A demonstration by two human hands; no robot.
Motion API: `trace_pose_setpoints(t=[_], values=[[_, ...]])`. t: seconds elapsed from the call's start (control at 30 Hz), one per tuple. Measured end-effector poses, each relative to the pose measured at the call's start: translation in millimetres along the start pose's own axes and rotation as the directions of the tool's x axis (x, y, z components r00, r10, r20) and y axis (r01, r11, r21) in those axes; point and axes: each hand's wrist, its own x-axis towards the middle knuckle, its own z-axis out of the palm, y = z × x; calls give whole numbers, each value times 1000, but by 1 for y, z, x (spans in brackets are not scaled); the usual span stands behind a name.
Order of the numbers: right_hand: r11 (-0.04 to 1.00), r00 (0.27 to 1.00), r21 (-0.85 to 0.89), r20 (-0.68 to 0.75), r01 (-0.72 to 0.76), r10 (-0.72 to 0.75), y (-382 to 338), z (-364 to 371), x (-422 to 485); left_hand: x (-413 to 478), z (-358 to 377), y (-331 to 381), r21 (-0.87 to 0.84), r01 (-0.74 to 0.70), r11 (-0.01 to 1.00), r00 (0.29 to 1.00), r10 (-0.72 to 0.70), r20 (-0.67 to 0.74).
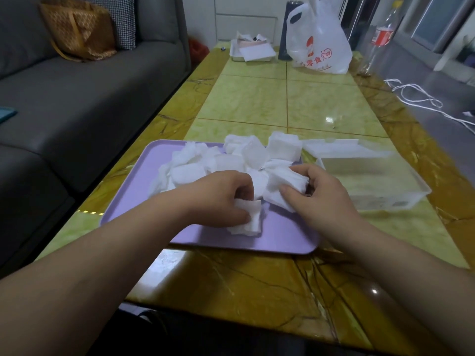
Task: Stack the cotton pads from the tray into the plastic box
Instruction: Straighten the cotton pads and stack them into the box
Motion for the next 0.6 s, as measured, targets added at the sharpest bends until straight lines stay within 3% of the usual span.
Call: trace_pose_setpoints(t=[0.13,0.23,0.33,0.43,0.6], values=[[999,1000,46,-5,-8,8,2,2,2,-1,-4,-3,-229,-3,974,996,-19,-92],[995,1000,96,-1,-16,17,4,1,3,-1,-10,-2,-509,14,860,993,-72,-94],[985,1000,173,8,-29,28,4,-1,5,0,-11,1,-677,23,736,997,-64,-35],[965,999,261,40,-34,24,3,-3,8,0,-6,5,-748,-6,664,1000,-1,-9],[944,989,329,148,-32,-19,0,-8,9,4,1,15,-750,-39,660,998,-17,-67]])
